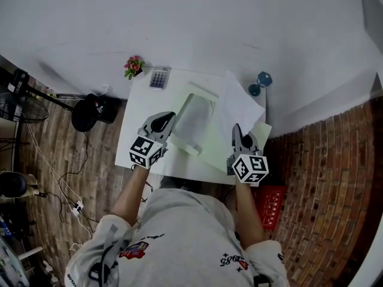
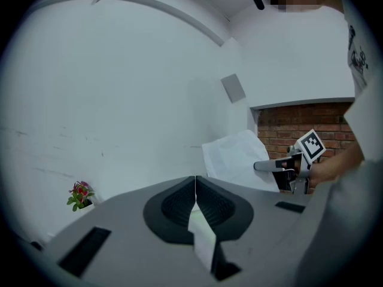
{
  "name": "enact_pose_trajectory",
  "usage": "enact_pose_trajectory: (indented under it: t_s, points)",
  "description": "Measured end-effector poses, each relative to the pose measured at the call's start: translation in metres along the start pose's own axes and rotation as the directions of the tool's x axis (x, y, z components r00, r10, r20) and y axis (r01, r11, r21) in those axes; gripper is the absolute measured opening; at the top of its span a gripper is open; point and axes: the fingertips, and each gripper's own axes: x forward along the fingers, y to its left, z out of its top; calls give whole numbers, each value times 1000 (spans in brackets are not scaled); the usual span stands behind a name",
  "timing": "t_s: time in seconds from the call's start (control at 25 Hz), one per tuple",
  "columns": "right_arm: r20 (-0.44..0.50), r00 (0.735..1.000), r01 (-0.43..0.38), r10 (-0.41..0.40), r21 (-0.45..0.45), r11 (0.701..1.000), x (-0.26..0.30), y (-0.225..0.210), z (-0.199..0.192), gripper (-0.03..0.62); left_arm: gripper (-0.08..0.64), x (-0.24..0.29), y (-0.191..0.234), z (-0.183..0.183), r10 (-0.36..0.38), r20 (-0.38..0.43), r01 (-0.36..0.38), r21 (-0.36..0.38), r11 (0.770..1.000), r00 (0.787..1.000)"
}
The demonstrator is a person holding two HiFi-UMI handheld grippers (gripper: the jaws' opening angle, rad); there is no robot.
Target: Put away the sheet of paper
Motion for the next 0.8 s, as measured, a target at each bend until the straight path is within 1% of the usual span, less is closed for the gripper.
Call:
enact_pose_trajectory:
  t_s: [0.12,0.36,0.44,0.56,0.64,0.8]
  points:
    - [-23,1000,-3,4,12,1000,10,6,-9,-2,23,0,12,-1,-4,0,4,-5,1000,1000]
    - [-97,994,-43,46,31,999,31,31,-40,-2,23,-9,36,-8,10,-7,-10,-24,1000,1000]
    - [-114,992,-55,60,51,997,38,39,-49,-2,23,-12,45,-10,16,-10,-16,-33,999,1000]
    - [-145,986,-71,88,118,990,47,46,-64,-2,23,-16,54,-15,27,-15,-28,-48,998,1000]
    - [-166,981,-66,96,176,982,51,45,-77,-2,23,-19,56,-19,30,-22,-31,-55,998,999]
    - [-229,970,-8,75,280,960,56,28,-111,-2,23,-22,59,-26,32,-35,-34,-62,998,999]
